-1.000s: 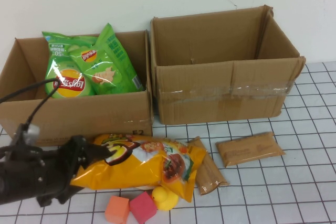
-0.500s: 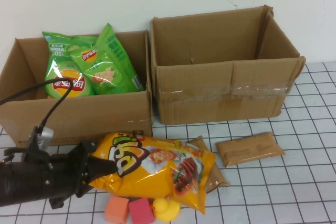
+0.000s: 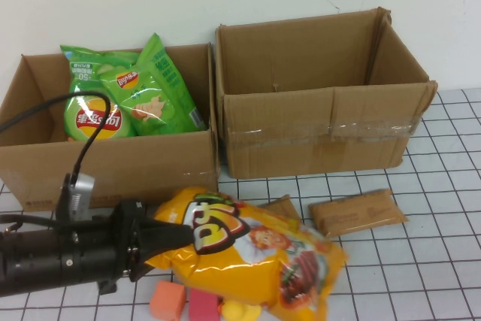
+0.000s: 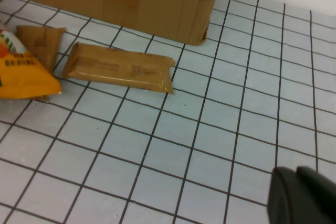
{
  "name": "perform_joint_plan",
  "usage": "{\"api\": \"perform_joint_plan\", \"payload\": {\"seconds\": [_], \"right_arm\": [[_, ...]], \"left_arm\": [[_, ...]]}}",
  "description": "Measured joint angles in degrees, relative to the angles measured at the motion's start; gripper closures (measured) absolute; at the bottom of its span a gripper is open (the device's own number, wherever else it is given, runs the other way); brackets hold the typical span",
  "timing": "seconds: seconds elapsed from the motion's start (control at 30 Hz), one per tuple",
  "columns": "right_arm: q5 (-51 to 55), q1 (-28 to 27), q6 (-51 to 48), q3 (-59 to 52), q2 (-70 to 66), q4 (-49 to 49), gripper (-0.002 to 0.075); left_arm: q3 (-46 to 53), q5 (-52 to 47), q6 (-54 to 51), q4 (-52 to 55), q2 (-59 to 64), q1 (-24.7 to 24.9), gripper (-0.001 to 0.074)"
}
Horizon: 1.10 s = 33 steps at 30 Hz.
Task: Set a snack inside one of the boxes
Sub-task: Pick up the potato chip, then place the potato chip in the potato chip box
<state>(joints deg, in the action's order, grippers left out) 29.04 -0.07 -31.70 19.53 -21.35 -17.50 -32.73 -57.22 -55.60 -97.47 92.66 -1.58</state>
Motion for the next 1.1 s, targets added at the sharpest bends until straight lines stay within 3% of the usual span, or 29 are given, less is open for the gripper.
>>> {"api": "perform_joint_plan", "payload": {"seconds": [0.17, 0.53, 0.87, 1.1], "right_arm": [[0.0, 0.0, 0.0, 0.0, 0.0, 0.0, 0.0729], [-0.33, 0.0, 0.0, 0.0, 0.0, 0.0, 0.0729], [-0.32, 0.0, 0.0, 0.0, 0.0, 0.0, 0.0729], [-0.32, 0.0, 0.0, 0.0, 0.0, 0.0, 0.0729]], "left_arm": [[0.0, -7.02, -0.83, 0.12, 0.0, 0.0, 0.0644], [-3.5, -7.25, 0.39, 1.03, -2.55, 0.0, 0.0644], [-24.21, -8.83, 7.0, 1.62, -8.03, 0.0, 0.0644], [-35.46, -2.75, 8.51, 1.91, -8.03, -0.41, 0.0644]]}}
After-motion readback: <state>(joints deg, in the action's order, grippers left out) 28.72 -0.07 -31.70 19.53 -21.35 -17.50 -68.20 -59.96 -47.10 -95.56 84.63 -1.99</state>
